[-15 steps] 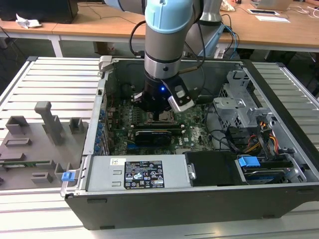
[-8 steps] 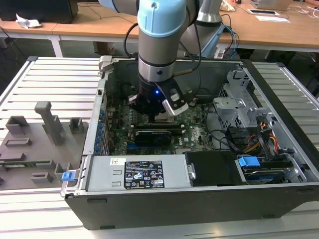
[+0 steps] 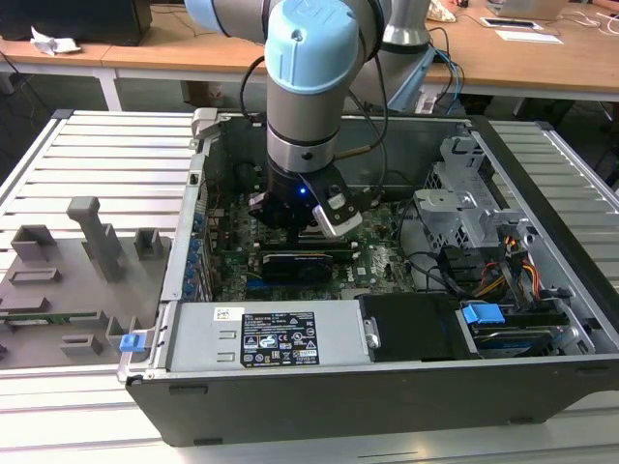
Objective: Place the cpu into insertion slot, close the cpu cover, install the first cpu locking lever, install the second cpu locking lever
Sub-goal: 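Install the second cpu locking lever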
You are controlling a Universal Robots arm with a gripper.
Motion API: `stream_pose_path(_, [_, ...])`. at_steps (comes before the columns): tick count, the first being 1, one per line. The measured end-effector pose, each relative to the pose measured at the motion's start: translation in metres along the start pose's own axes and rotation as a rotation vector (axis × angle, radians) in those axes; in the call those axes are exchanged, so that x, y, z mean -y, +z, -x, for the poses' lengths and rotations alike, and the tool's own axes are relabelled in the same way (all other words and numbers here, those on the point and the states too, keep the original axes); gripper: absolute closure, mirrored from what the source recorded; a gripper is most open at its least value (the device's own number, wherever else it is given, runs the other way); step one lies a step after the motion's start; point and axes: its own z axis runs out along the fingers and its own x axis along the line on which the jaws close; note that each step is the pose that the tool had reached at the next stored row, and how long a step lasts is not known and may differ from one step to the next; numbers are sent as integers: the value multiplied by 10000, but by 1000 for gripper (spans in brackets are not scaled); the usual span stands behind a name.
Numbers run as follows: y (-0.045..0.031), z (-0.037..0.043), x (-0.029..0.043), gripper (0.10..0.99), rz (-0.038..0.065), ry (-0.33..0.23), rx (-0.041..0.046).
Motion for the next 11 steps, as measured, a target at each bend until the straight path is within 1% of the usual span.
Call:
stream_pose_path(4, [5,-41,9,980,212,-1,14])
stream_pose_path(6, [22,-61,11,980,337,-2,23])
stream_pose_path(9, [58,-65,18,980,406,-3,26])
stream_pose_path(11, [99,-67,25,980,449,-1,30])
